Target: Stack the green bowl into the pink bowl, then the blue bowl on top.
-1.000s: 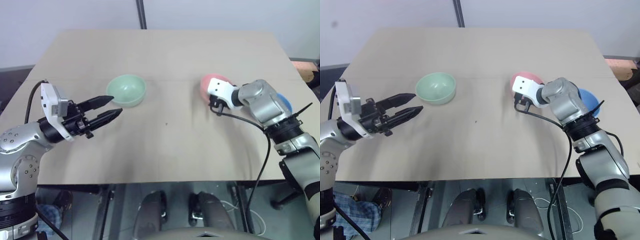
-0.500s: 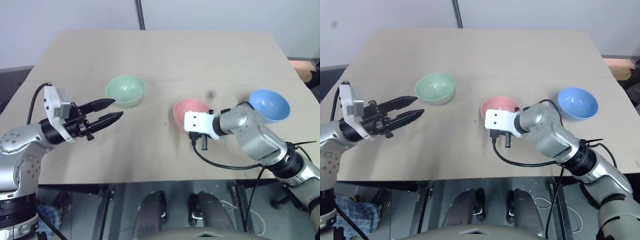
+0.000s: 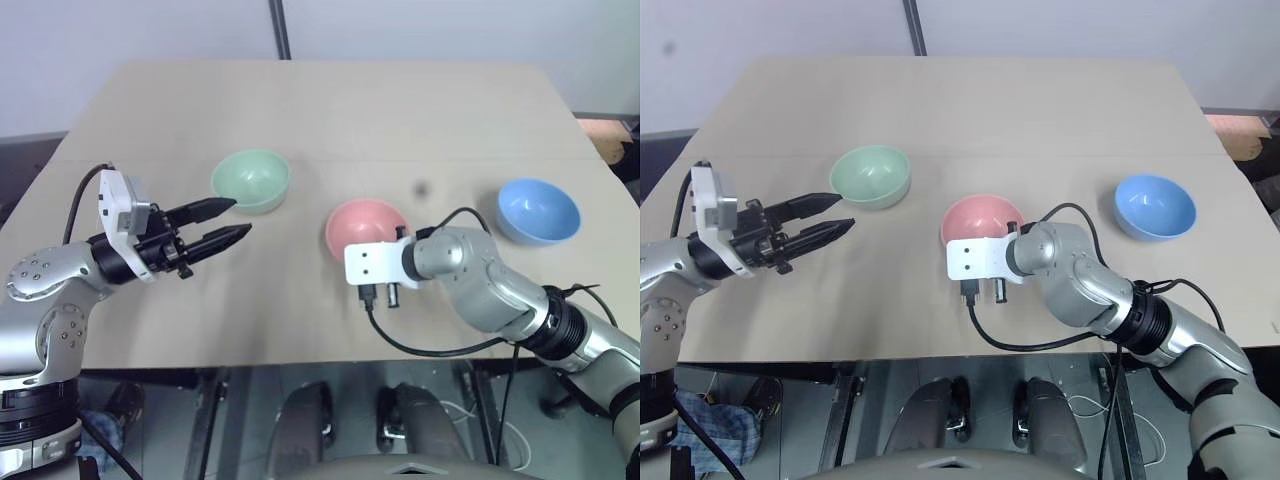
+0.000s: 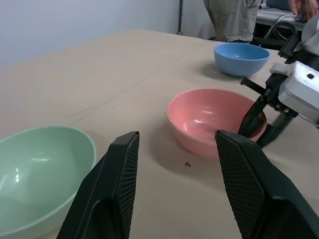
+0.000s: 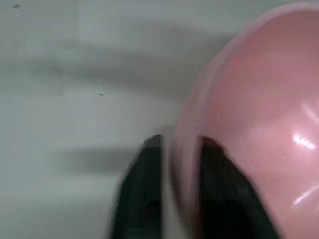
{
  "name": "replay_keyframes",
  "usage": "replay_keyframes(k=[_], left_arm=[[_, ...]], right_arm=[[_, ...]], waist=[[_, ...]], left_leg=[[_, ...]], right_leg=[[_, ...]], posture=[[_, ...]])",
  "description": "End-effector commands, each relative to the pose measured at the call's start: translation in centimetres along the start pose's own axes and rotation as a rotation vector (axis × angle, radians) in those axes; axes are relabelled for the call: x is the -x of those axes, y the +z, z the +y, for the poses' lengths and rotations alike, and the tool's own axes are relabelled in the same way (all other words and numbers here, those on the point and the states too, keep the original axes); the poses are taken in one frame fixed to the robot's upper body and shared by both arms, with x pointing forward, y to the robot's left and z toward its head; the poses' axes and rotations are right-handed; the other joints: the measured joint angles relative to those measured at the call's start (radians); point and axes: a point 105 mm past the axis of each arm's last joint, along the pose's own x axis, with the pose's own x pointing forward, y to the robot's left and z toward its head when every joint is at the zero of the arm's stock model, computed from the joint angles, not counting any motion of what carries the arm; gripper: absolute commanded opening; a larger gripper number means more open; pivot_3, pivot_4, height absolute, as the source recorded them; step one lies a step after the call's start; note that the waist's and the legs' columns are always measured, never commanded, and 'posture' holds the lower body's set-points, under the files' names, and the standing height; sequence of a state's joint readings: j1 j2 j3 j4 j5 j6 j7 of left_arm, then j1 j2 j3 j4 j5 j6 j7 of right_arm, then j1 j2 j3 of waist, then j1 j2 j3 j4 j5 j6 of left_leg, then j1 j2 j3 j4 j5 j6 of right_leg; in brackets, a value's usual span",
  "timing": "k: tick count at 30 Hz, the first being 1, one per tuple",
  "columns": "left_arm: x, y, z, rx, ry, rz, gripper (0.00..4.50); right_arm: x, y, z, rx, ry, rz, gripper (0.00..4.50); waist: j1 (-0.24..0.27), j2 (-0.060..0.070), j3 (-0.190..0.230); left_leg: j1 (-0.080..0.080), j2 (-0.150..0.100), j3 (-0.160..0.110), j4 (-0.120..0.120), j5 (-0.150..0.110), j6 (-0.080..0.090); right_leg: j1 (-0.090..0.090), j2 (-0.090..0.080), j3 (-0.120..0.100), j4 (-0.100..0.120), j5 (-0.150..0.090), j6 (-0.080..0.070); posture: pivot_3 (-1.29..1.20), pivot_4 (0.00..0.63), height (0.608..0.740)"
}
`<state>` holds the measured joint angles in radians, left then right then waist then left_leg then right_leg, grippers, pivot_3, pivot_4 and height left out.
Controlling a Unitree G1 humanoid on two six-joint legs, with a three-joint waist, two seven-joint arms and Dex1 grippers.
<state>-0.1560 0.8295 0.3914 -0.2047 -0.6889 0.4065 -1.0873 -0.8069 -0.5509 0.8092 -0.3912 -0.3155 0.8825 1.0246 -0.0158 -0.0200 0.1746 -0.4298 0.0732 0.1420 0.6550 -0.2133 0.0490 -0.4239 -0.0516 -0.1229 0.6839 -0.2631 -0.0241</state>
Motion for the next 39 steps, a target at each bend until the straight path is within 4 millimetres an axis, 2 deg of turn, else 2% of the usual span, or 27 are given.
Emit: replay_keyframes(k=[1,2,5,9,16,23,27,31,35,39], left_arm=[[0.1,1.1,0.1,-0.05,-0.002,-0.017,2.56],[0.0,1.0,0.1,-0.05,-0.002,-0.017,2.56],[-0.1,1.0,0.2,-0.05,-0.001,-0.019,2.56],[-0.3,1.1,0.2,-0.052,-0.005,-0.021,2.56],[-0.4,1.0,0.4,-0.052,0.002,-0.009,2.56],[-0.5,0.9,0.9,-0.057,0.023,-0.011,2.56],[-0.5,1.0,1.3,-0.065,0.042,-0.012,2.56],[-0.8,-0.1,2.3,-0.062,0.11,0.042,2.56],[-1.1,-1.0,3.1,-0.074,0.147,0.091,2.56],[-1.5,-1.4,4.5,-0.114,0.178,0.13,2.56]], right_arm=[[0.9,0.9,-0.8,0.049,-0.057,-0.027,2.62],[1.0,0.9,-0.9,0.051,-0.062,-0.027,2.99],[1.4,1.0,-1.3,0.057,-0.075,-0.028,2.99],[3.0,1.3,-2.0,0.044,-0.097,-0.047,2.99],[7.2,1.1,-2.6,-0.105,-0.101,-0.175,2.99],[10.0,-1.4,-2.7,-0.298,-0.128,-0.263,2.99],[12.7,-1.2,-4.1,-0.417,-0.225,-0.475,2.99],[15.1,-2.7,-4.6,-0.52,-0.319,-0.58,2.99],[16.2,-3.8,-3.8,-0.586,-0.346,-0.633,2.99],[16.3,-6.1,-2.8,-0.642,-0.377,-0.595,2.99]], waist=[[0.0,0.0,0.0],[0.0,0.0,0.0],[0.0,0.0,0.0],[0.001,0.0,0.0],[0.002,0.0,0.0],[0.003,0.0,0.0],[0.001,0.0,0.0],[0.004,0.0,0.0],[0.008,-0.001,0.0],[0.009,-0.001,0.0]], left_leg=[[0.0,0.0,0.0,0.0,0.0,0.0],[0.0,0.0,0.0,0.0,0.0,0.0],[0.0,0.0,0.0,0.0,0.0,0.0],[0.0,0.0,0.0,0.0,0.0,0.0],[0.0,0.0,0.0,0.0,0.0,0.0],[-0.001,0.0,-0.001,0.0,0.0,0.0],[0.0,0.0,-0.001,0.0,0.0,0.0],[0.0,0.0,-0.001,0.0,0.0,0.0],[-0.001,0.0,-0.001,0.0,0.0,0.0],[-0.001,0.0,-0.001,-0.001,0.0,0.0]], right_leg=[[0.0,0.0,0.0,0.0,0.0,0.0],[0.0,0.0,0.0,0.0,0.0,0.0],[0.0,0.0,0.0,0.0,0.0,0.0],[0.0,0.0,0.0,0.0,0.0,0.0],[0.0,0.0,0.0,-0.001,0.0,0.0],[0.0,0.0,0.0,-0.001,0.0,0.0],[0.0,0.0,0.0,-0.001,0.0,0.0],[0.0,0.0,0.0,-0.001,0.001,-0.001],[0.0,0.0,0.0,-0.001,0.001,-0.001],[0.001,0.0,0.0,-0.001,0.0,0.0]], posture=[[0.0,0.15,0.74],[0.0,0.15,0.74],[0.0,0.15,0.74],[0.0,0.15,0.74],[0.0,0.15,0.74],[0.0,0.15,0.74],[0.0,0.15,0.74],[0.0,0.15,0.74],[0.0,0.15,0.74],[0.0,0.15,0.74]])
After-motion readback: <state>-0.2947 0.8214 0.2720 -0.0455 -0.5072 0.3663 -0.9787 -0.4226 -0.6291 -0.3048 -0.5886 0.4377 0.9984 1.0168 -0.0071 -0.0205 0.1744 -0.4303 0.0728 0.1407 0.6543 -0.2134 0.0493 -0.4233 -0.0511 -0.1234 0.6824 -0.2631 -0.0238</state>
